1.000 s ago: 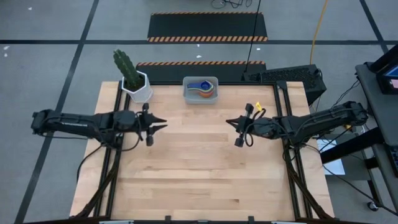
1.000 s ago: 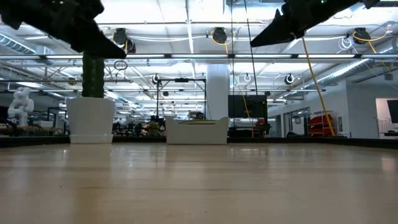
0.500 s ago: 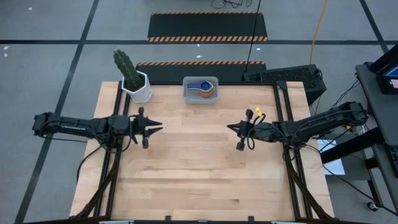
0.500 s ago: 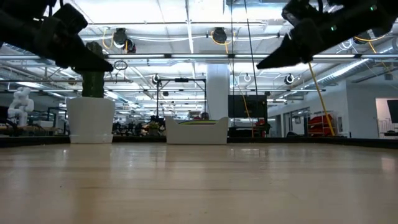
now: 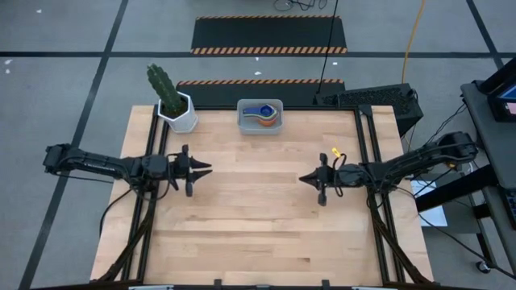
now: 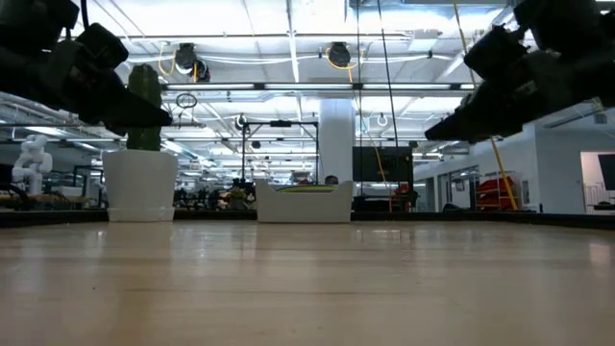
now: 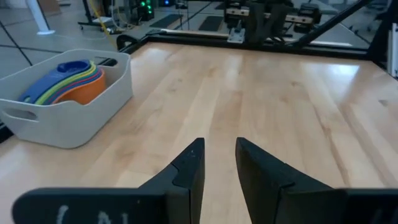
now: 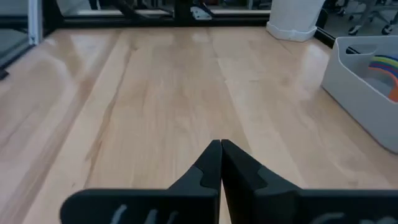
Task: Nest measuring cups in basket
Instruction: Return to Home Position
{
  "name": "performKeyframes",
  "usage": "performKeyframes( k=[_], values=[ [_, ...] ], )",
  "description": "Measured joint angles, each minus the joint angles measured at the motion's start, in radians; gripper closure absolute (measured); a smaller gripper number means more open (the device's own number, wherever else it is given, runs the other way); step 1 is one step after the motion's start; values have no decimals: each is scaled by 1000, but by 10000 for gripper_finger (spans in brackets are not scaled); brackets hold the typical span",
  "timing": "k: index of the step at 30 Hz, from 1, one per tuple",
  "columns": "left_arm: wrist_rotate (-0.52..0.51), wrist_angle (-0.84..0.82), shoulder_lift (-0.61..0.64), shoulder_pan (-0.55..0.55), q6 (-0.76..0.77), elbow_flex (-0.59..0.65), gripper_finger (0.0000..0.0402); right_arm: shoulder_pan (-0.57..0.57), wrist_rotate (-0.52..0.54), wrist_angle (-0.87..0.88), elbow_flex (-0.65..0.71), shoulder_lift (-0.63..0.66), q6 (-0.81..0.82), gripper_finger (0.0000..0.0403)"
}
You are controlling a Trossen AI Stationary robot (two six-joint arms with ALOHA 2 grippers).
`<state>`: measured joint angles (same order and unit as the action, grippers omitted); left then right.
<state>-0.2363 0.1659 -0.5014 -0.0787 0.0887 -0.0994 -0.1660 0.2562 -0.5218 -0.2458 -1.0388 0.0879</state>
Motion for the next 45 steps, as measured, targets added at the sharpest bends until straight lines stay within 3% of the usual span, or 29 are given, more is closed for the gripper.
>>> performKeyframes(
  k=[17,45],
  values=[
    [0,-7,-1,-31,-27,0,309,-39,-78,-87,215,331,12,403],
    [-9,-12,-2,-103,-11,0,309,-39,-76,185,225,762,-154,403]
  ],
)
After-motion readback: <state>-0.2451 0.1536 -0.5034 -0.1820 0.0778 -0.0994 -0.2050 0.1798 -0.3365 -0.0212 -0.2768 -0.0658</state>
